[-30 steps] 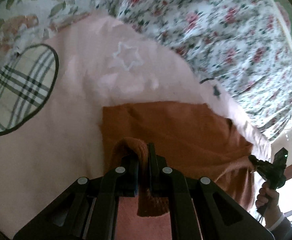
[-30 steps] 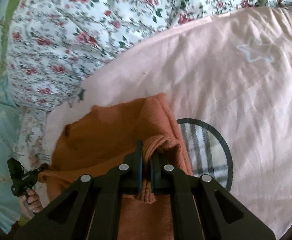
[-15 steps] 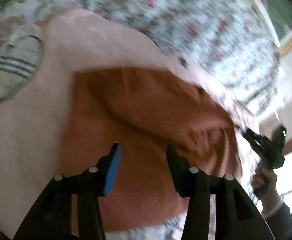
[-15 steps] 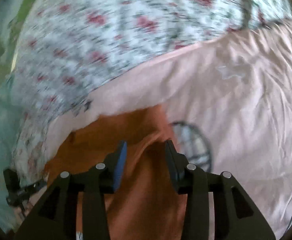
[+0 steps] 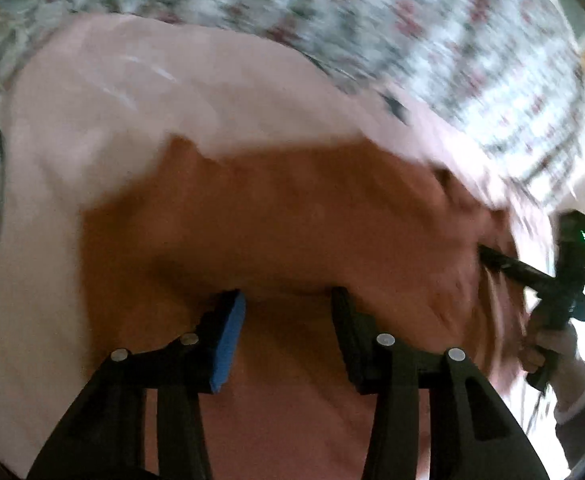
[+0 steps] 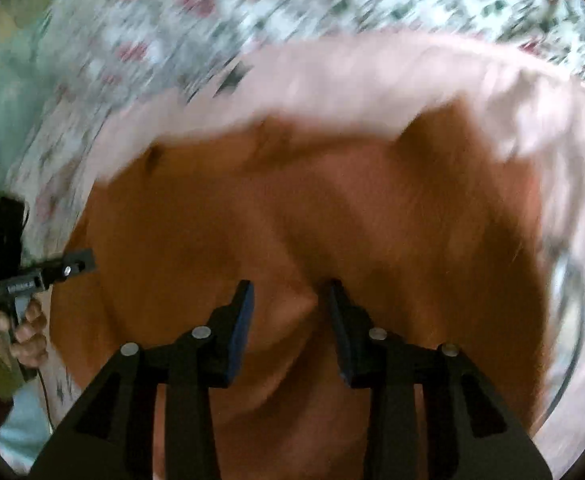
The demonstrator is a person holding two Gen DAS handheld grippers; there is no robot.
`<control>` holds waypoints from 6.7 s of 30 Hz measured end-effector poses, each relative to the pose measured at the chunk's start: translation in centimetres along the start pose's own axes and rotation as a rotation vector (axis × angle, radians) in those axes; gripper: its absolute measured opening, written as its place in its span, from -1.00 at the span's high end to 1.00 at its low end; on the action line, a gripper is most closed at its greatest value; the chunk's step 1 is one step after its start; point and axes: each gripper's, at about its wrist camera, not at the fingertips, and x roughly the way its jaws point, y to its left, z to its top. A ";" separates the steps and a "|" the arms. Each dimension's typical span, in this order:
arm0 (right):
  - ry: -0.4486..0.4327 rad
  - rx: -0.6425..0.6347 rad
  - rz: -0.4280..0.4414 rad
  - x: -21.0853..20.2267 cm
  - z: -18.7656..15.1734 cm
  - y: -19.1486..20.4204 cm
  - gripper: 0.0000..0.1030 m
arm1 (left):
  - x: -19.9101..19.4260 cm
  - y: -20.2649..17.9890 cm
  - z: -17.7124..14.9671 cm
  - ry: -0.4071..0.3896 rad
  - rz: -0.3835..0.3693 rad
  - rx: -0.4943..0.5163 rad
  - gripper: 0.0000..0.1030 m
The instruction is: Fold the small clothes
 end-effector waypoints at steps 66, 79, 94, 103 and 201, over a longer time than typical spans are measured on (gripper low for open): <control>0.074 0.254 0.131 -11.1 -15.8 1.2 0.35 | -9.5 -5.3 -12.3 -0.249 0.021 -0.268 0.76; 0.179 0.213 0.322 -5.1 -8.0 3.6 -0.21 | -2.1 -17.9 -12.1 -0.083 0.005 0.130 0.76; 0.106 0.077 0.425 -3.5 -0.5 6.8 0.68 | -4.3 -21.9 -11.0 -0.109 -0.077 0.216 0.75; 0.059 0.172 0.291 -7.0 -1.9 -4.7 0.69 | 1.3 -31.2 -11.9 -0.018 -0.196 0.315 0.74; 0.177 0.095 0.309 -2.2 -10.6 6.5 0.00 | -7.9 0.6 -12.9 -0.046 -0.062 -0.200 -0.26</control>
